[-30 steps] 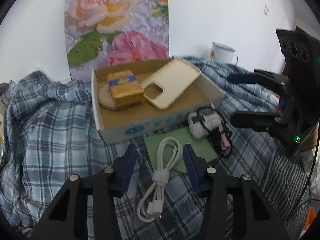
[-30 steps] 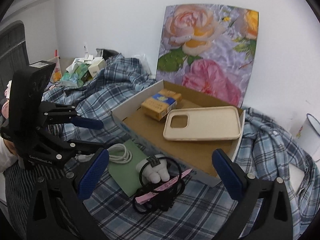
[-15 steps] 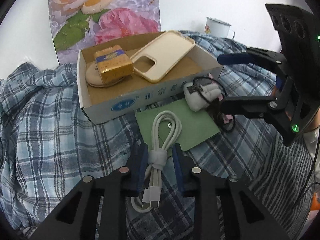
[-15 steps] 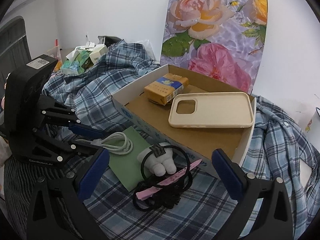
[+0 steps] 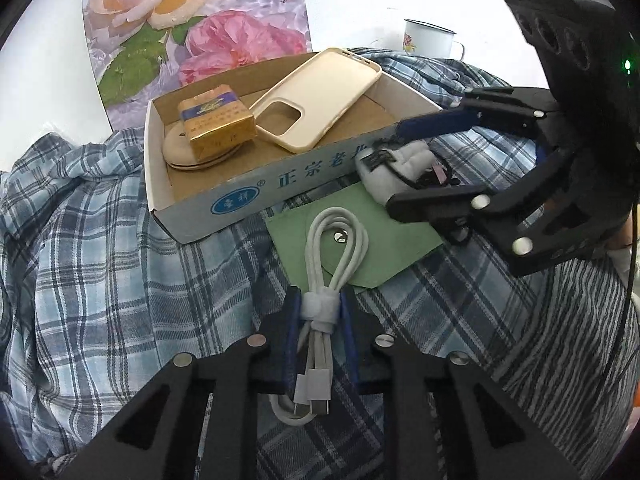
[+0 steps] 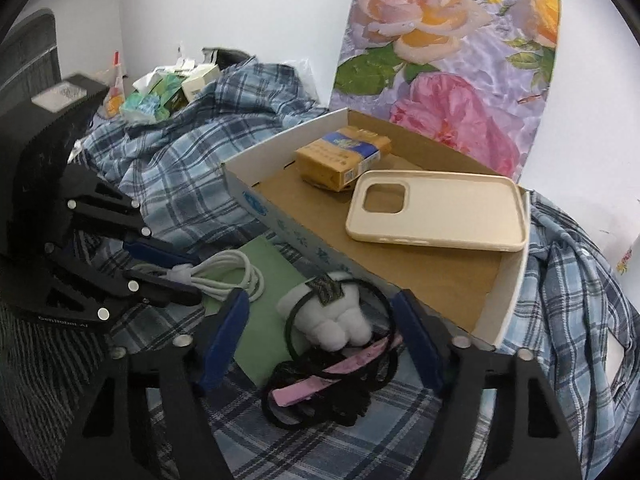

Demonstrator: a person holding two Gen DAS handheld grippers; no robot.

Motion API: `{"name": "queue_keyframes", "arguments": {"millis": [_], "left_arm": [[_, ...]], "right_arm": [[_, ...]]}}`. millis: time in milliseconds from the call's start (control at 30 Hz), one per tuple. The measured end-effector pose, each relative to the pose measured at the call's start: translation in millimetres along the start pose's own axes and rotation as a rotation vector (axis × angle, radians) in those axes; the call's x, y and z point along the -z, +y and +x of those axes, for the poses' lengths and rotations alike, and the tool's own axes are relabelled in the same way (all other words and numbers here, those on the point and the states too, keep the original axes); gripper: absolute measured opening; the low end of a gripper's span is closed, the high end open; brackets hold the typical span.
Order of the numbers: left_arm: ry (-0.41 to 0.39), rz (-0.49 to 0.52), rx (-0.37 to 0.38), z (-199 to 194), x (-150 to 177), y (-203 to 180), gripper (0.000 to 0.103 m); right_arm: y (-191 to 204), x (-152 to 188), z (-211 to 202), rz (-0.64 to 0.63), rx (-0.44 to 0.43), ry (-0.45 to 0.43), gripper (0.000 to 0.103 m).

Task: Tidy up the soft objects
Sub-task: 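Grasp the white coiled cable with the left tool while the right tool grasps the white earbud object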

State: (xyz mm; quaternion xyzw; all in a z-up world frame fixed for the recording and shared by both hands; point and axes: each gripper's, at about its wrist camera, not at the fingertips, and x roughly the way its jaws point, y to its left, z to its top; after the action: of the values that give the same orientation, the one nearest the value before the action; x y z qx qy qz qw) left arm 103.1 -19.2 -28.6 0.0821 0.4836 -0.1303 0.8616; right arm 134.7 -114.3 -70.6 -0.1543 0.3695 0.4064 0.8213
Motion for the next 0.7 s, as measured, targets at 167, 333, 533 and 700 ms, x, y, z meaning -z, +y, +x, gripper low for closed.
{"name": "queue_keyframes", "arguments": {"millis": [167,333,533,700], "left_arm": [[-0.003,0.000,0.000,0.0,-0.9,0.1,0.021],[-0.003,-0.005,0.004,-0.6,-0.6,0.9,0.021],[-0.017,0.006,0.005,-3.6,-1.4,-0.7,0.021],[-0.038,0.007,0.003,-8.5,-2.4,-1.6,0.021]], "right_arm": [[5.8,2.8,12.4,-0.023,0.000,0.048,0.056],[4.3,2.6,10.7,-0.015,-0.011,0.037,0.043],[7.4,0.9,3.9,-0.033,-0.007,0.006,0.040],[11.1,-2.9,-4.4,-0.046,0.005,-0.034,0.038]]}}
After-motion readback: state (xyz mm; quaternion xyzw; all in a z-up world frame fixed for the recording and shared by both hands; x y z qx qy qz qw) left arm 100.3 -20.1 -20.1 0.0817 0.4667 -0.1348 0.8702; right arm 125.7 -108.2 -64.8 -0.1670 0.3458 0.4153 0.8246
